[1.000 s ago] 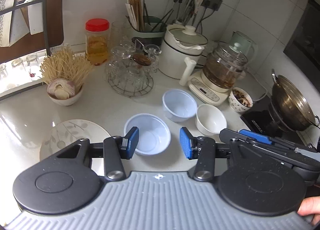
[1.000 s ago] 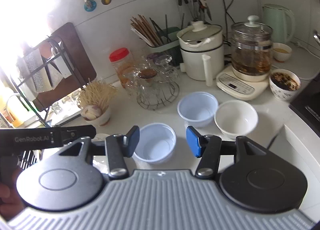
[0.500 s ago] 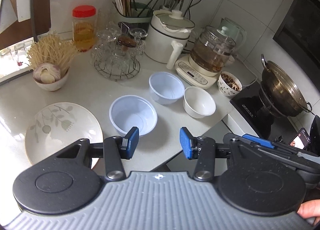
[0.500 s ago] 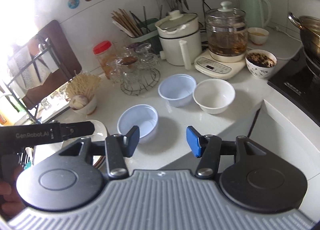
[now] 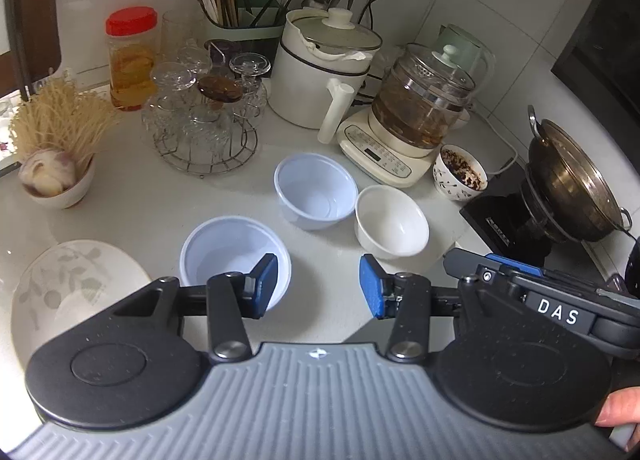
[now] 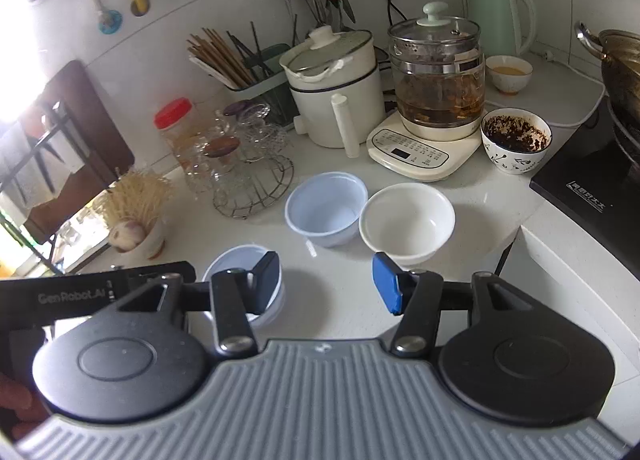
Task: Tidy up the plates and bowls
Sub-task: 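Move both grippers to the second light-blue plastic bowl, then close both grippers on the rim of the second plastic bowl, then lift the second plastic bowl with both grippers and carry it over the first, then lower the second plastic bowl into the first and open both grippers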
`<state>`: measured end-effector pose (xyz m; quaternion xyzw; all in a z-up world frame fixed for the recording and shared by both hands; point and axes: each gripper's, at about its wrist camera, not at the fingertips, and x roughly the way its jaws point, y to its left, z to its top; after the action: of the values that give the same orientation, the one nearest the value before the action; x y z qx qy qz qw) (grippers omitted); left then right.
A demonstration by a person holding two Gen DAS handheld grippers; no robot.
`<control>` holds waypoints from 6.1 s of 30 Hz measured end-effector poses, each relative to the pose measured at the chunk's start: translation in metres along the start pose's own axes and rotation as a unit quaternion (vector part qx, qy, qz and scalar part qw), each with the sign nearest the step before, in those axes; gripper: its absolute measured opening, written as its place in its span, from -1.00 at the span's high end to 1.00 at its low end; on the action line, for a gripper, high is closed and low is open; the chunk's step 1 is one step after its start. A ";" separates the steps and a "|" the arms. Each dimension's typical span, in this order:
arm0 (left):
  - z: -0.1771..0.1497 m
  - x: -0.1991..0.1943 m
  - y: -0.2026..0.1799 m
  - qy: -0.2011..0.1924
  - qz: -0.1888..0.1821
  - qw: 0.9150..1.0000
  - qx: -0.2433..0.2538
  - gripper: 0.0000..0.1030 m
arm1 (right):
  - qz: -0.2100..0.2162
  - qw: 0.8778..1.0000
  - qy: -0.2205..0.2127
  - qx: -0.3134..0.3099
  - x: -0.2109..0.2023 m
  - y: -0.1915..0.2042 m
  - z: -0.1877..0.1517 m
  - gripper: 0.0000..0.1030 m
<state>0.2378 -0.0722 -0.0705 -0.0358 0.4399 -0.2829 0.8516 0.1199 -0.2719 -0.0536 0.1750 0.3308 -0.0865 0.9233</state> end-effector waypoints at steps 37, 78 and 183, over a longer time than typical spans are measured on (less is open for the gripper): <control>0.092 0.193 0.032 0.090 0.060 0.990 -0.093 0.01 | 0.042 0.992 0.113 -0.024 0.191 -0.044 0.091 -0.06; 0.091 0.248 0.063 0.135 0.051 0.983 -0.115 0.82 | 0.057 0.981 0.179 -0.038 0.266 -0.037 0.079 0.75; 0.023 0.083 0.129 0.070 0.053 0.989 -0.116 0.21 | 0.075 0.985 0.156 -0.018 0.167 0.057 0.027 0.02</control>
<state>0.3513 -0.0107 -0.1567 -0.0913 0.5295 -0.1858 0.8226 0.2791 -0.2375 -0.1258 0.1941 0.4585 0.0169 0.8671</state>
